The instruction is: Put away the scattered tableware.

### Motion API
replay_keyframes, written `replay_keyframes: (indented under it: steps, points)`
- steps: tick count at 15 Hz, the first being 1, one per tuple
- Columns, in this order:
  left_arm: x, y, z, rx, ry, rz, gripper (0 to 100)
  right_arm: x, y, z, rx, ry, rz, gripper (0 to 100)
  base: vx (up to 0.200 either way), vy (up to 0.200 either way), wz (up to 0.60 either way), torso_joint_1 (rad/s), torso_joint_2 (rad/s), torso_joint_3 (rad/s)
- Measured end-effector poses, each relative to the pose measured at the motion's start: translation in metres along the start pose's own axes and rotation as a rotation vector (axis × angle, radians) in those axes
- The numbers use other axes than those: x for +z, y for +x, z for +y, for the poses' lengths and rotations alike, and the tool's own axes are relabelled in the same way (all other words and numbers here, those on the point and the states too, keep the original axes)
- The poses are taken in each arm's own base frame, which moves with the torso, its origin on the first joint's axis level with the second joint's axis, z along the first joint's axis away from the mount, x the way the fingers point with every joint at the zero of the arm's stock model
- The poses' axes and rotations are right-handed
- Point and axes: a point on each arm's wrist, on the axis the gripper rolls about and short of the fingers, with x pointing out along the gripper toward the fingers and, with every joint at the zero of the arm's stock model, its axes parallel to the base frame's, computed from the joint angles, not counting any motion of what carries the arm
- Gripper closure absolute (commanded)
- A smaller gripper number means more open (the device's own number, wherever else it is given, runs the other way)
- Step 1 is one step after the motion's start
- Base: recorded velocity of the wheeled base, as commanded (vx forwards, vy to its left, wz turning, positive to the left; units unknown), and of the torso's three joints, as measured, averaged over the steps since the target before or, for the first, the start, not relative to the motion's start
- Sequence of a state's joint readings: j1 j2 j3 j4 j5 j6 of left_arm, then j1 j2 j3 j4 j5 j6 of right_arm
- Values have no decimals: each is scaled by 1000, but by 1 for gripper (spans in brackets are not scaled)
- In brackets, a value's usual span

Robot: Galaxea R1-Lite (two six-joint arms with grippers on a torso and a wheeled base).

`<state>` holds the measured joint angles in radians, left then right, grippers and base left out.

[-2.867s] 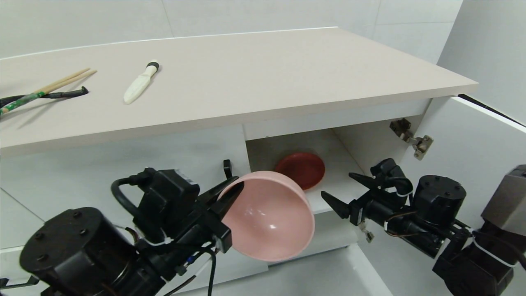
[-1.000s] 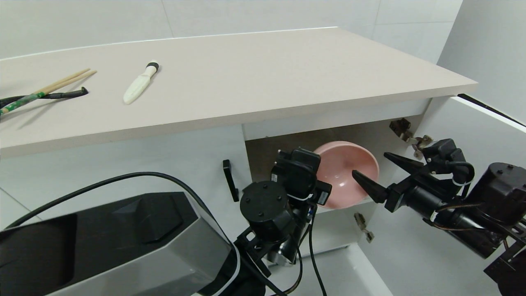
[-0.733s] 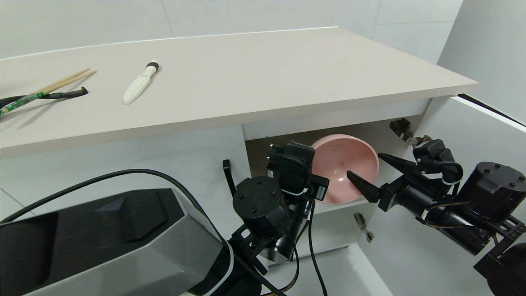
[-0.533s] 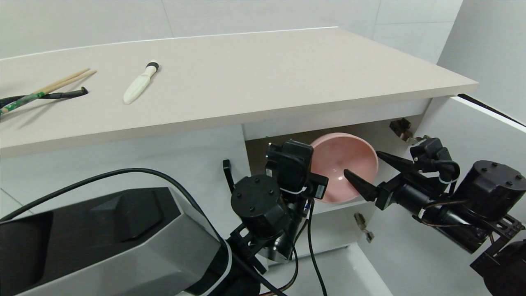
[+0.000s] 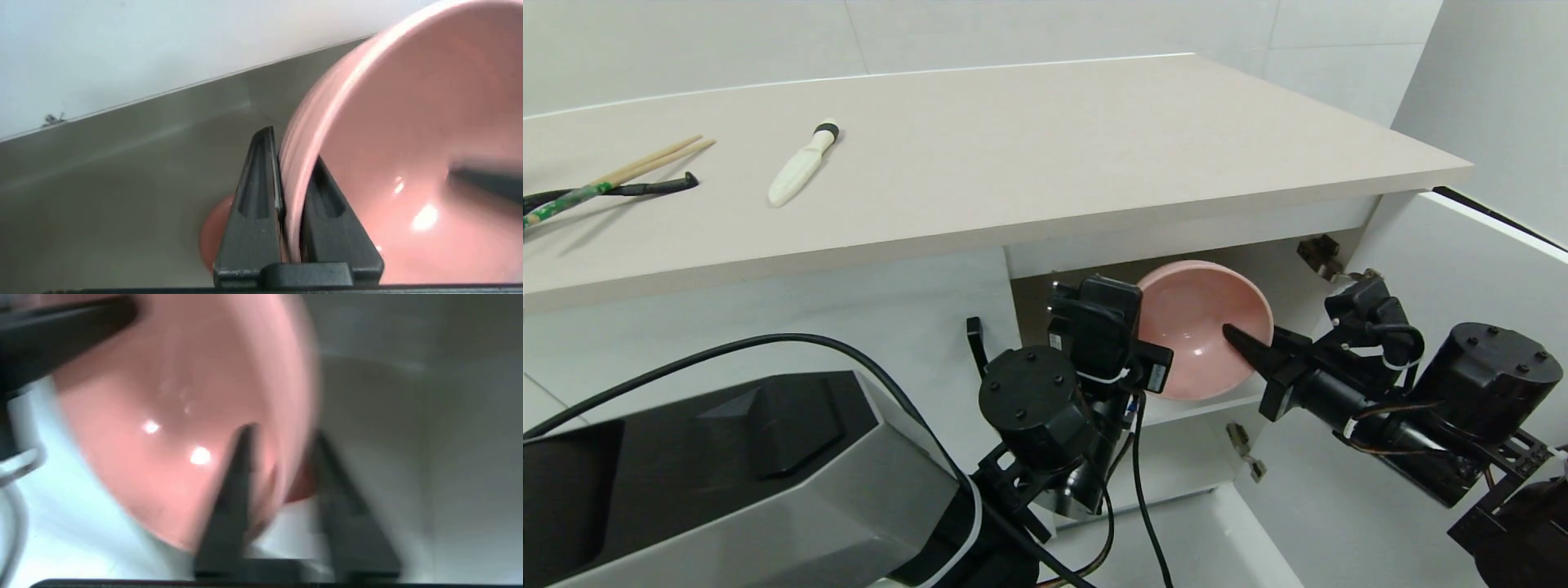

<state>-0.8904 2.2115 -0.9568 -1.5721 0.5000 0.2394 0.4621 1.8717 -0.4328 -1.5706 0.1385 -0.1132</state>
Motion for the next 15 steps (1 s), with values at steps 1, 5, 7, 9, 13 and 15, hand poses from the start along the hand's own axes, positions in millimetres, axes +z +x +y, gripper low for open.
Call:
replay_keyframes:
  steps: [1, 5, 7, 9, 13, 15]
  points:
    - [0, 0, -1, 0, 1, 2, 100, 1, 1, 0, -4, 1, -6, 100, 0, 0, 0, 0, 0, 0]
    - [0, -1, 0, -4, 0, 4, 0, 3, 1, 3, 30, -2, -16, 100, 0, 0, 0, 0, 0, 0]
    - [-1, -5, 0, -14, 5, 14, 0, 4, 0, 0, 25, -5, -18, 100, 0, 0, 0, 0, 0, 0]
    - [-5, -19, 3, -36, 4, 62, 0, 3, -1, -9, -8, -9, -11, 100, 0, 0, 0, 0, 0, 0]
    - [5, -52, 14, -116, -41, 111, 0, -1, -2, -14, -29, -9, 4, 100, 0, 0, 0, 0, 0, 0]
    - [9, -83, 29, -305, -27, 156, 0, -6, -2, -14, -29, -6, 21, 100, 0, 0, 0, 0, 0, 0]
